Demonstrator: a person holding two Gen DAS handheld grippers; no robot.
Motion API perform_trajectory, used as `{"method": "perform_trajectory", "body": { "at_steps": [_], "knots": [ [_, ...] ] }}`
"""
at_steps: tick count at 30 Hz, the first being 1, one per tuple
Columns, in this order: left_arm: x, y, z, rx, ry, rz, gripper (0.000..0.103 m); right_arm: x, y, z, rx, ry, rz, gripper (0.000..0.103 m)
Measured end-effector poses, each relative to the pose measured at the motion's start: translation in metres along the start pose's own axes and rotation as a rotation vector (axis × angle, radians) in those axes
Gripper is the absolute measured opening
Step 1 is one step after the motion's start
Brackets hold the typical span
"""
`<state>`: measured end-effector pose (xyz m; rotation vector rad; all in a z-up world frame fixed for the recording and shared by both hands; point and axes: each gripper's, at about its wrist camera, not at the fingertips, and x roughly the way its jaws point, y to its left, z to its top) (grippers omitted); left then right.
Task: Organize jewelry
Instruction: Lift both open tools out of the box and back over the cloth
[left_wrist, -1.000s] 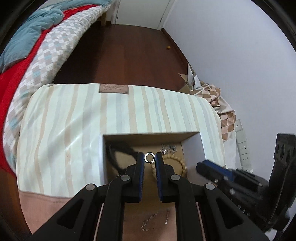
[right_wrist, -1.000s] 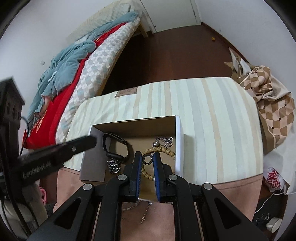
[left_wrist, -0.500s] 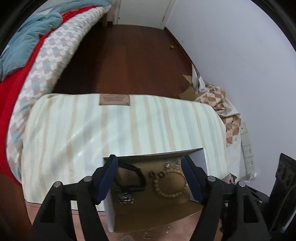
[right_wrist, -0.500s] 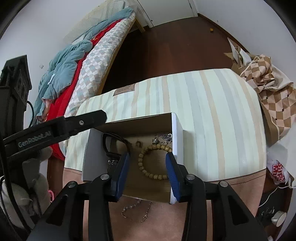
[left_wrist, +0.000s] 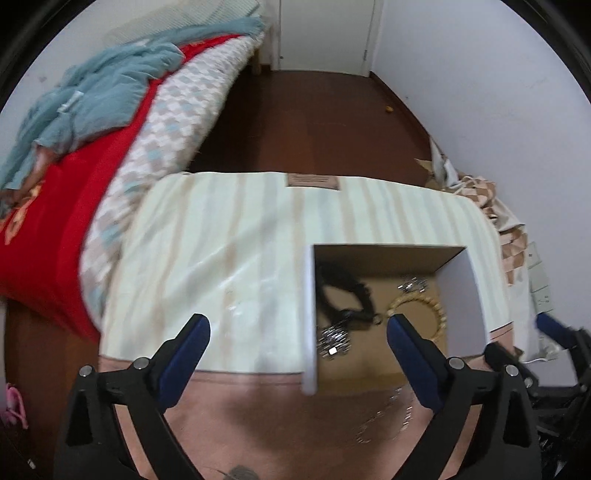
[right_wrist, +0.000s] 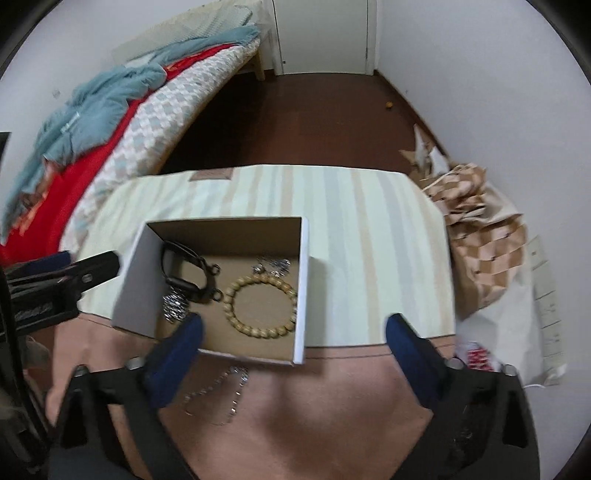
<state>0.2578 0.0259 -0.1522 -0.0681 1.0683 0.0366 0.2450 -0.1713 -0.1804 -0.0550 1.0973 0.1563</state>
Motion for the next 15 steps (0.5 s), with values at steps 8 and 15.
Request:
{"method": "perform_trajectory", "body": {
  "at_steps": [8,15],
  "knots": [
    [-0.045,0.006,-0.030,0.010,-0.100,0.077,0.099,-0.028,0.009,-0.018,-0.005,-0.032,-0.076,0.102],
    [-0.089,0.002,-0.047,0.010,-0.161,0.083,0.099,-0.073,0.019,-0.033,0.001,-0.083,-0.068,0.102]
  ]
}}
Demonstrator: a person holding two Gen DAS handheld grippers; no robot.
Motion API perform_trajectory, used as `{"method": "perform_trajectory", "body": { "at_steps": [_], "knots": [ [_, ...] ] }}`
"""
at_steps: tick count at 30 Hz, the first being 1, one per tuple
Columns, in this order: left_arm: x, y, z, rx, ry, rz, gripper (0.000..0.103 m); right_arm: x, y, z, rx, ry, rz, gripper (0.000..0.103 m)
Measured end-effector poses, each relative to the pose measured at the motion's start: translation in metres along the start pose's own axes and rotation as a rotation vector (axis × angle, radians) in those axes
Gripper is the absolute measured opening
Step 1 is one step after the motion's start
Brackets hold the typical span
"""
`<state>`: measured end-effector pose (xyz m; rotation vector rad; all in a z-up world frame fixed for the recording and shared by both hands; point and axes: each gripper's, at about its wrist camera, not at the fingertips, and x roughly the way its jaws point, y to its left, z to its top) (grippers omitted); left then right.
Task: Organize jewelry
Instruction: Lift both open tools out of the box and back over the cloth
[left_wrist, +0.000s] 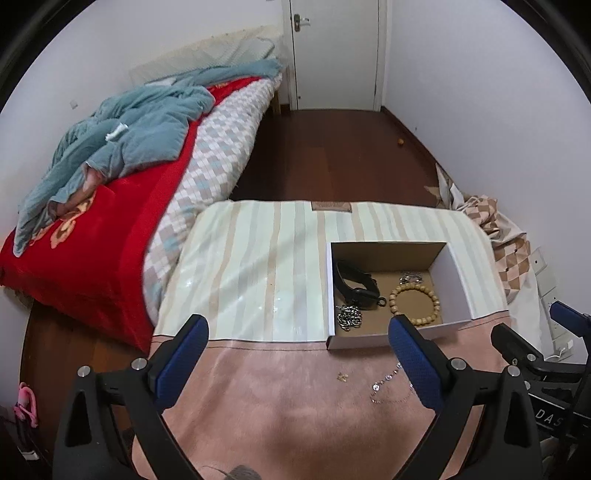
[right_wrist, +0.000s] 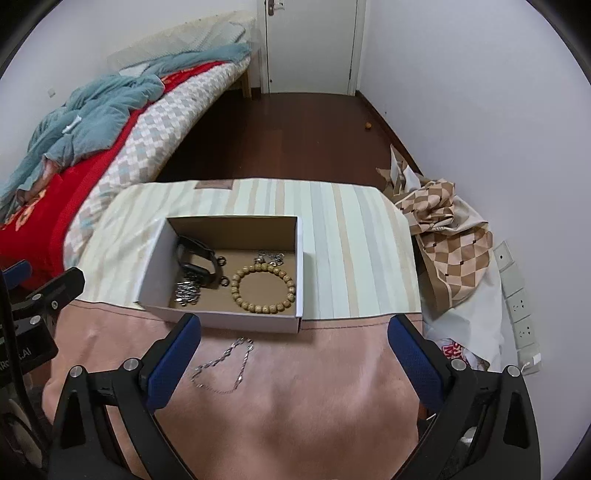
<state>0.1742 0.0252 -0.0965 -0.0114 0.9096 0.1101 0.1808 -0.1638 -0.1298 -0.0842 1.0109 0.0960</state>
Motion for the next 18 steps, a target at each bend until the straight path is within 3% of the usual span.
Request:
{"method": "perform_trajectory", "body": {
  "at_steps": [12,18],
  "knots": [
    [-0.069,0.005,-0.018,-0.010,-0.109,0.018,0.099,-0.085,-0.002,-0.014,0.023,-0.119,-0.010,0.102],
    [-0.068,0.012,-0.032,-0.042,-0.108,0.038,0.099,-0.098,-0.004,-0.022,0.045,-0.121,0.017,0.103]
  ]
}}
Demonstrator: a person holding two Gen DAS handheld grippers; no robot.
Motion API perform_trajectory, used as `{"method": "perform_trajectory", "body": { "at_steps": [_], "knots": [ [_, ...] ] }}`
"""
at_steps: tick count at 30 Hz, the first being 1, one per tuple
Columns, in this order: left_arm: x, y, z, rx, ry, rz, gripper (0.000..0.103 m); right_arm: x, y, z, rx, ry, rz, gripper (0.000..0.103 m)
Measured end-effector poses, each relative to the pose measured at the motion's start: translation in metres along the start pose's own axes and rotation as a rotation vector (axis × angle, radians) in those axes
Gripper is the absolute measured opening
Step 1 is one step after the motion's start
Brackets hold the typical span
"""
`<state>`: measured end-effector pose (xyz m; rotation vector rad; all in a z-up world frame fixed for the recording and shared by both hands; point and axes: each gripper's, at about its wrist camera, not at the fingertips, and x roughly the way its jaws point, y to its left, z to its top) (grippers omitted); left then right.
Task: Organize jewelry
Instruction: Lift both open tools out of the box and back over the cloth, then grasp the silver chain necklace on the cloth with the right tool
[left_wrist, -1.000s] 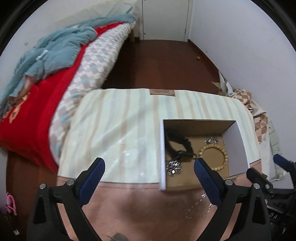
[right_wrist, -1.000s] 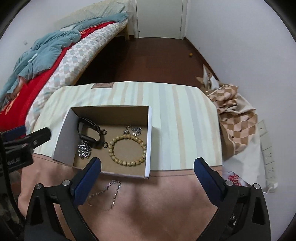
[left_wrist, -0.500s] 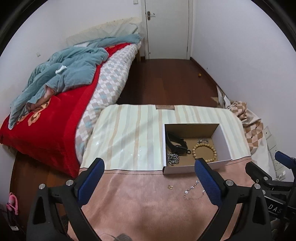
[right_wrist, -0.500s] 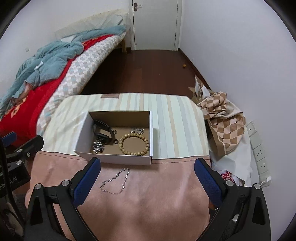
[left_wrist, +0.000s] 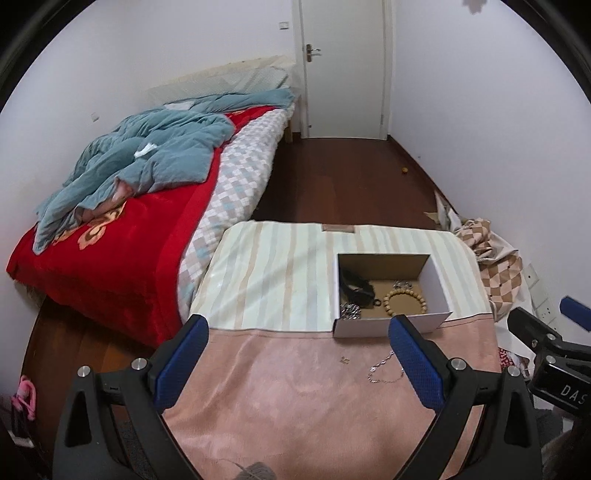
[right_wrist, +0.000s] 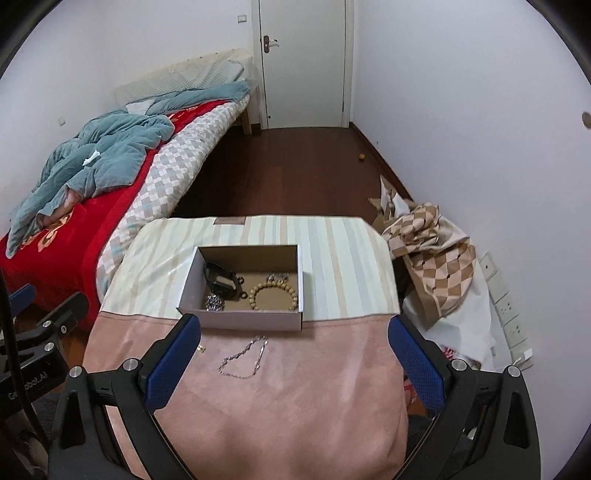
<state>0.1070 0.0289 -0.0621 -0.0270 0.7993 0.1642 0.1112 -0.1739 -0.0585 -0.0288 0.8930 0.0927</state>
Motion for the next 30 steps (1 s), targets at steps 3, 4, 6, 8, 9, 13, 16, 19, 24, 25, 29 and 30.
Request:
{"method": "perform_trajectory", "body": {
  "at_steps": [3,4,6,8,9,13,16,19,24,25,29,30],
  "knots": [
    [0.021,0.003,-0.017,-0.004,0.046,0.043,0.100,0.021,-0.002,-0.016,0.009,0.054,0.018,0.103],
    [0.026,0.005,-0.023,-0.003,0.059,0.056,0.100,0.032,-0.001,-0.023,0.011,0.075,0.026,0.103],
    [0.045,0.008,-0.037,0.000,0.100,0.097,0.099,0.058,0.000,-0.039,0.018,0.124,0.036,0.103],
    [0.066,0.014,-0.051,0.003,0.151,0.137,0.099,0.085,0.000,-0.056,0.033,0.173,0.046,0.102],
    [0.077,0.018,-0.059,0.004,0.180,0.158,0.099,0.099,0.001,-0.063,0.043,0.195,0.053,0.102],
    [0.102,0.032,-0.074,-0.009,0.242,0.199,0.100,0.150,0.005,-0.081,0.091,0.250,0.092,0.101],
    [0.115,0.043,-0.078,-0.027,0.268,0.214,0.100,0.175,0.009,-0.084,0.114,0.243,0.095,0.093],
    [0.126,0.047,-0.078,-0.032,0.278,0.221,0.099,0.198,0.017,-0.082,0.121,0.232,0.095,0.086],
    [0.139,0.049,-0.075,-0.029,0.295,0.219,0.100,0.220,0.038,-0.079,0.065,0.221,0.066,0.077],
    [0.142,0.050,-0.075,-0.027,0.299,0.219,0.100,0.221,0.043,-0.081,0.035,0.213,0.044,0.077],
    [0.146,0.044,-0.074,-0.015,0.303,0.207,0.100,0.220,0.056,-0.087,-0.060,0.167,-0.003,0.029],
    [0.148,0.042,-0.074,-0.011,0.304,0.204,0.100,0.218,0.054,-0.087,-0.059,0.161,-0.005,0.012]
  ]
}}
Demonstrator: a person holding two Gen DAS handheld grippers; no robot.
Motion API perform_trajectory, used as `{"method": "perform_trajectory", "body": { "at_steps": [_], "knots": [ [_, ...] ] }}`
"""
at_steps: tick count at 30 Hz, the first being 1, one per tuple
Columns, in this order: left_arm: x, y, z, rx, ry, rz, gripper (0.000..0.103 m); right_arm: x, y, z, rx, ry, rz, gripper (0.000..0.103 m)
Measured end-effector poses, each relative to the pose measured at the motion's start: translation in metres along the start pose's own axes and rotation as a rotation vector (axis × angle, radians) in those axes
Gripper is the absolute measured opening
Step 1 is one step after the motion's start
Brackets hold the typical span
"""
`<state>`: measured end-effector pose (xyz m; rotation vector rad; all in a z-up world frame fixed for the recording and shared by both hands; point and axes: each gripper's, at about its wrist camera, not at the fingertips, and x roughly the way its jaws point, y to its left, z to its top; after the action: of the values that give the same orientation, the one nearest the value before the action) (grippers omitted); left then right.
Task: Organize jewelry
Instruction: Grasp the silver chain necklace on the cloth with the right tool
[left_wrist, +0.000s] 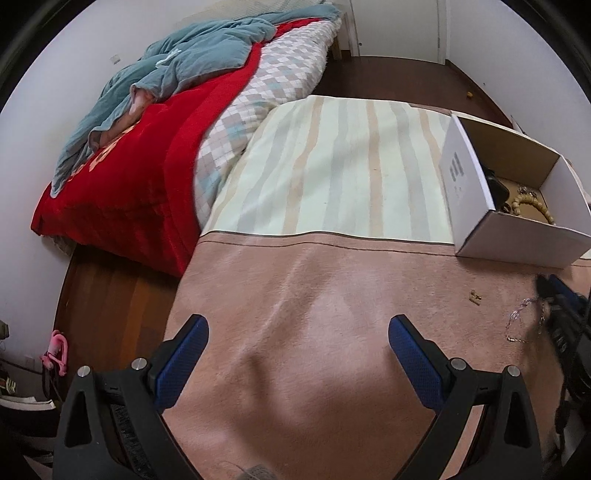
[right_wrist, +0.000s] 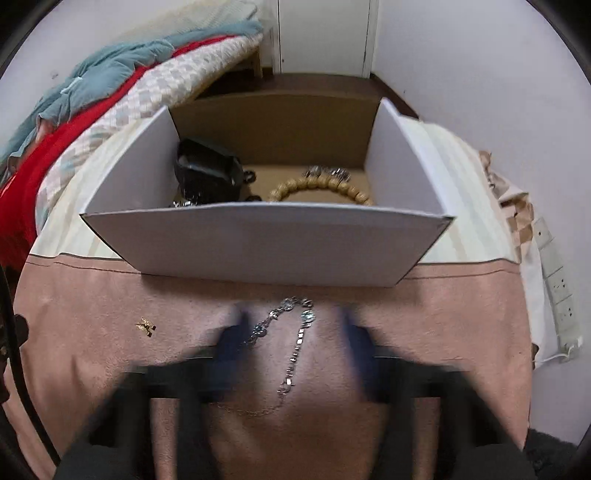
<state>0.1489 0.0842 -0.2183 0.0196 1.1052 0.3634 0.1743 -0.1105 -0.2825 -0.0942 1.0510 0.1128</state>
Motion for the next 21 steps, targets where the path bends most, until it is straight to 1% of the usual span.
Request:
{"method": "perform_trajectory", "body": {
  "at_steps": [1,2,3,5,7,9,12,14,17,21],
  "knots": [
    [0.001,-0.004,0.000,0.005,0.003,-0.008,0.099,0.000,-0.004,0.000,0.015,0.010,0.015,0.006],
    [0.001,-0.007,0.000,0.009,0.005,-0.016,0.100,0.000,-0.008,-0.001,0.026,0.015,0.030,0.004],
    [0.001,-0.011,0.000,0.015,0.008,-0.027,0.100,0.000,-0.012,-0.002,0.041,0.022,0.049,0.004],
    [0.001,-0.019,0.000,0.029,0.010,-0.047,0.099,-0.002,-0.018,-0.005,0.052,0.034,0.060,0.003],
    [0.000,-0.028,0.000,0.042,0.011,-0.072,0.099,-0.009,-0.034,-0.012,0.102,0.046,0.090,0.003],
    [0.001,-0.038,0.000,0.043,0.023,-0.130,0.099,-0.018,-0.050,-0.014,0.138,0.038,0.102,0.003],
    [0.003,-0.049,-0.001,0.036,0.046,-0.193,0.099,-0.036,-0.073,-0.018,0.198,0.021,0.129,0.003],
    [0.005,-0.058,-0.001,0.034,0.053,-0.232,0.099,-0.046,-0.087,-0.019,0.217,0.008,0.134,0.003],
    [0.011,-0.071,-0.001,0.039,0.072,-0.276,0.099,-0.055,-0.096,-0.020,0.233,-0.003,0.132,0.003],
    [0.019,-0.088,0.000,0.051,0.091,-0.306,0.099,-0.054,-0.110,-0.024,0.248,0.007,0.116,0.003]
  ]
}}
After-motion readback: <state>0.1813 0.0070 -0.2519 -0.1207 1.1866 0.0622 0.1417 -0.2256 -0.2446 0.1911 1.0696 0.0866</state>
